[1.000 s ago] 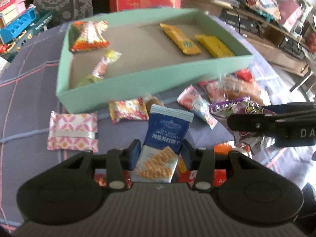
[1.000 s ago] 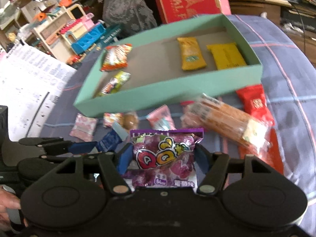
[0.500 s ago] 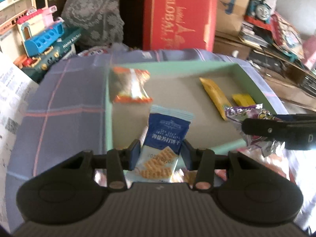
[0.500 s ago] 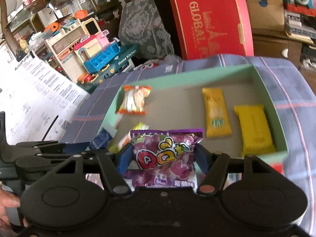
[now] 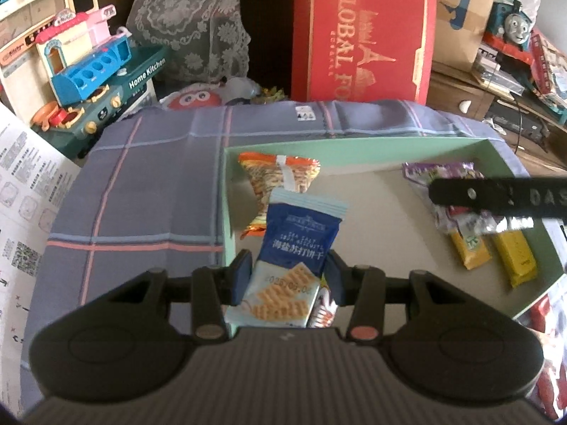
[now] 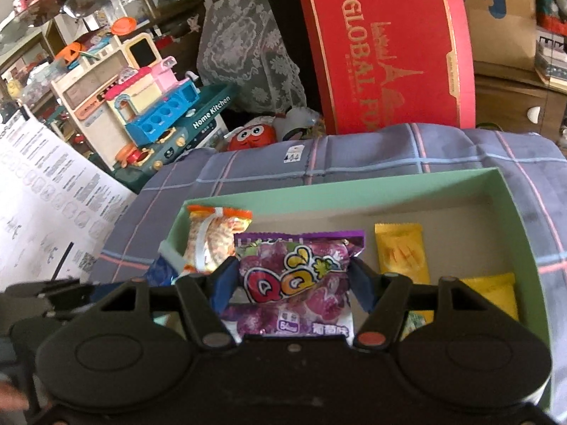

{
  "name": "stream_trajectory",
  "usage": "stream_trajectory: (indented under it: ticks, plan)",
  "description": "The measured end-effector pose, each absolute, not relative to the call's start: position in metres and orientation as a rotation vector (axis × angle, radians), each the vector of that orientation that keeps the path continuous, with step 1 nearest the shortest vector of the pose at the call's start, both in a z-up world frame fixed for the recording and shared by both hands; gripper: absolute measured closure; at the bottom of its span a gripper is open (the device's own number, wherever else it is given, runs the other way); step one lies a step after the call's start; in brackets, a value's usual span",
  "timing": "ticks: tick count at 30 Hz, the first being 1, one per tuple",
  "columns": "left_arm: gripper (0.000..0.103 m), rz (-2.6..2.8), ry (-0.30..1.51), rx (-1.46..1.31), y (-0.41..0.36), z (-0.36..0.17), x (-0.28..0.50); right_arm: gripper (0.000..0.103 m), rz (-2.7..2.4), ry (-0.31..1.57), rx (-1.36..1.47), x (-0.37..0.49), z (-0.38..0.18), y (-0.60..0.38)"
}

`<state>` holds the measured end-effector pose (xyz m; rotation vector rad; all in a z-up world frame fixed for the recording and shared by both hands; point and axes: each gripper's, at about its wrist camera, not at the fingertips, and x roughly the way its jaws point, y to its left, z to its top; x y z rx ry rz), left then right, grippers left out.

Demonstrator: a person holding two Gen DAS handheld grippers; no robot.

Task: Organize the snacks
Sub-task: 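Open both tools to drop the two packets into the box, then withdraw both tools from the box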

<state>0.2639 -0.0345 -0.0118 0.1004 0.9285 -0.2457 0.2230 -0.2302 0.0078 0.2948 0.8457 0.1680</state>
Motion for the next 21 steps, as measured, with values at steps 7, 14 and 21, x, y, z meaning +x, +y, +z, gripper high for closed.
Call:
stream_trajectory:
  ticks: [7,14,21]
  plan:
    - [0.058,-0.229,0.943,0.112,-0.032,-0.028,0.272,0.037,0.175,0.846,0.302,0.248,-0.007,-0.218]
    - [0.000,-0.178,0.893,0.106,-0.029,-0.019,0.269,0.000,0.180,0.817,0.319,0.254,-0.004,-0.210]
    - [0.000,-0.179,0.914,0.103,-0.031,-0.016,0.262,0.000,0.186,0.849,0.320,0.241,-0.002,-0.212]
